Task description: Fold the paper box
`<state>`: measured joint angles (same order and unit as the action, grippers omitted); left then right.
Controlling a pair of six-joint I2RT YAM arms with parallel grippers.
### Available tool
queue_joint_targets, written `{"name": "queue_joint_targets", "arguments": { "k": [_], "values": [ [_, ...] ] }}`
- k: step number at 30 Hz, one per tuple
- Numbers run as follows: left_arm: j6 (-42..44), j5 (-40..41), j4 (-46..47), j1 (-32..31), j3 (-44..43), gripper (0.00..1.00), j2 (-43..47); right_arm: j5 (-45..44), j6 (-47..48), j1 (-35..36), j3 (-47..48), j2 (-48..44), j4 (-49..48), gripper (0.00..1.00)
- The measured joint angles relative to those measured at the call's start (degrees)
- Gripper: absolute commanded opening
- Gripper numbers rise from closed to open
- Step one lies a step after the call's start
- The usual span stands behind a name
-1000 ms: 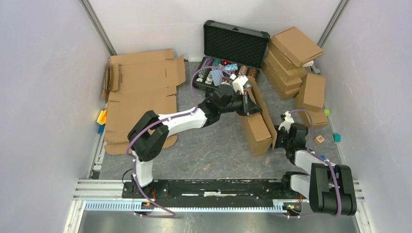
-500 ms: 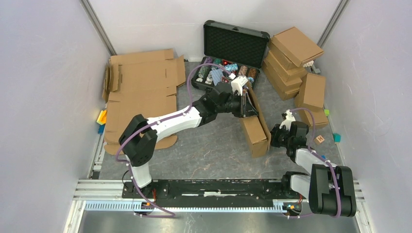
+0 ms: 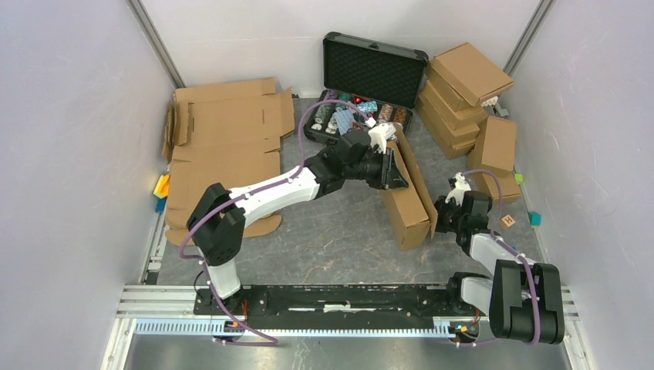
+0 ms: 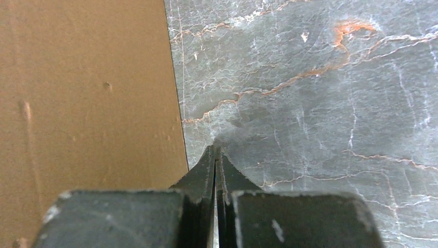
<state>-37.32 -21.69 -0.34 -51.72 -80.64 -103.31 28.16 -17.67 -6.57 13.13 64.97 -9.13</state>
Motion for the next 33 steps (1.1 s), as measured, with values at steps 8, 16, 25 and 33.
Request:
{"name": "queue_joint_targets", "arguments": {
  "k": [8, 16, 25, 33],
  "values": [
    [1.5, -4.2, -5.5, -1.5, 0.0, 0.02, 5.4, 0.2, 0.6, -0.3, 0.3, -0.1, 0.6, 0.02],
    [2.3, -6.5, -5.9, -8.3, 2.1, 0.02, 9.0, 1.4, 0.6, -0.3, 0.3, -0.1, 0.6, 0.01],
    [2.3, -6.5, -5.5, -8.7, 2.3, 0.02, 4.7, 1.8, 0.6, -0.3, 0.3, -0.5, 0.6, 0.02],
    [2.2, -7.0, -2.5, -9.2, 3.4, 0.02, 1.8, 1.8, 0.6, -0.3, 0.3, -1.0, 0.6, 0.01]
  ]
}}
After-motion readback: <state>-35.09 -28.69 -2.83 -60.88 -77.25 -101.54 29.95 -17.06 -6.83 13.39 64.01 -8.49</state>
